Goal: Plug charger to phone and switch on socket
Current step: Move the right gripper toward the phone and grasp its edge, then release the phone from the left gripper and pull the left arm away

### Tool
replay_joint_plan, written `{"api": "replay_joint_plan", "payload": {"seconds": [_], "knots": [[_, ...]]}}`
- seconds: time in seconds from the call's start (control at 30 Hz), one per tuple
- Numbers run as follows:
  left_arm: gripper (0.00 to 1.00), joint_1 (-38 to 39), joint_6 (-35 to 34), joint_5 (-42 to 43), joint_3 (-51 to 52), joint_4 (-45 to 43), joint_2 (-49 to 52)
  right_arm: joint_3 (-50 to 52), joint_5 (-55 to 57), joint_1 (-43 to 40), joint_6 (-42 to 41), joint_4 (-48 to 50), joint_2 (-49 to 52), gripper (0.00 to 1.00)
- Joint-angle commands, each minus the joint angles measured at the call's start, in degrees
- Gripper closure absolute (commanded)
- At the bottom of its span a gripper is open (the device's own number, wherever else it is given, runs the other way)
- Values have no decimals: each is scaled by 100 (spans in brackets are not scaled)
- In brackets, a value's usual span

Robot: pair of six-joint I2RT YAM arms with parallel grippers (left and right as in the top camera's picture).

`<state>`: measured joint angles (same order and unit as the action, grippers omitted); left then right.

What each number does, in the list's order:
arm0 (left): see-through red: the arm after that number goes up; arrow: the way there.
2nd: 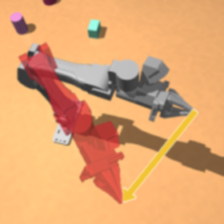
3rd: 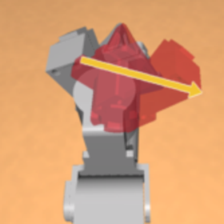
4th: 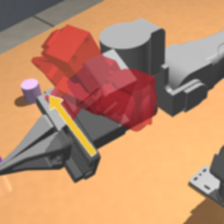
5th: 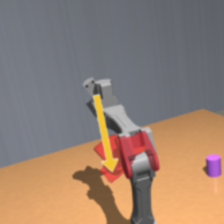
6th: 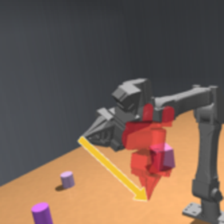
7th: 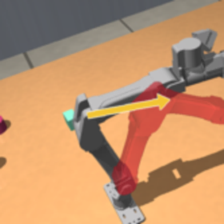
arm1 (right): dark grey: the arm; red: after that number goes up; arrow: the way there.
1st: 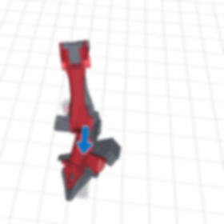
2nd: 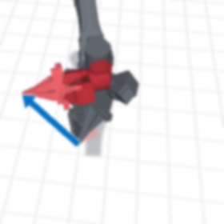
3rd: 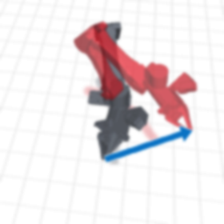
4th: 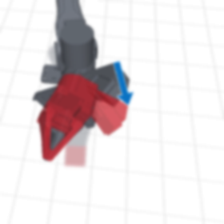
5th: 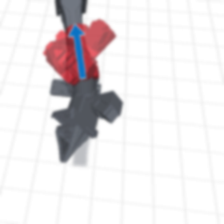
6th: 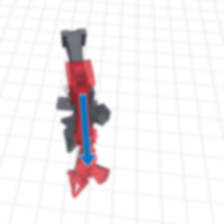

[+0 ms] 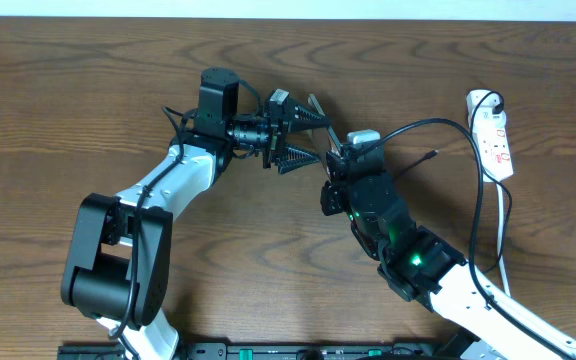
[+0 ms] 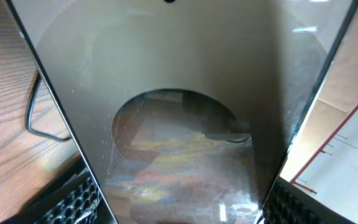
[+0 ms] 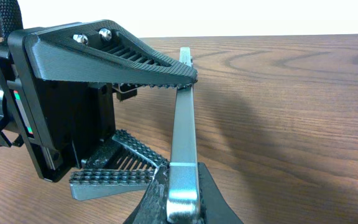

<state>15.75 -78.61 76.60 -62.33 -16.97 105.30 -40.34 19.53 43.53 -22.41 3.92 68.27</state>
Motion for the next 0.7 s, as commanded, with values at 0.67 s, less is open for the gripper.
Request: {"api": "replay_joint_plan", "payload": {"seconds": [0.67], "knots": [[2, -595, 79, -13, -44, -1687, -181, -98, 1158, 17, -730, -256, -302, 99]]}}
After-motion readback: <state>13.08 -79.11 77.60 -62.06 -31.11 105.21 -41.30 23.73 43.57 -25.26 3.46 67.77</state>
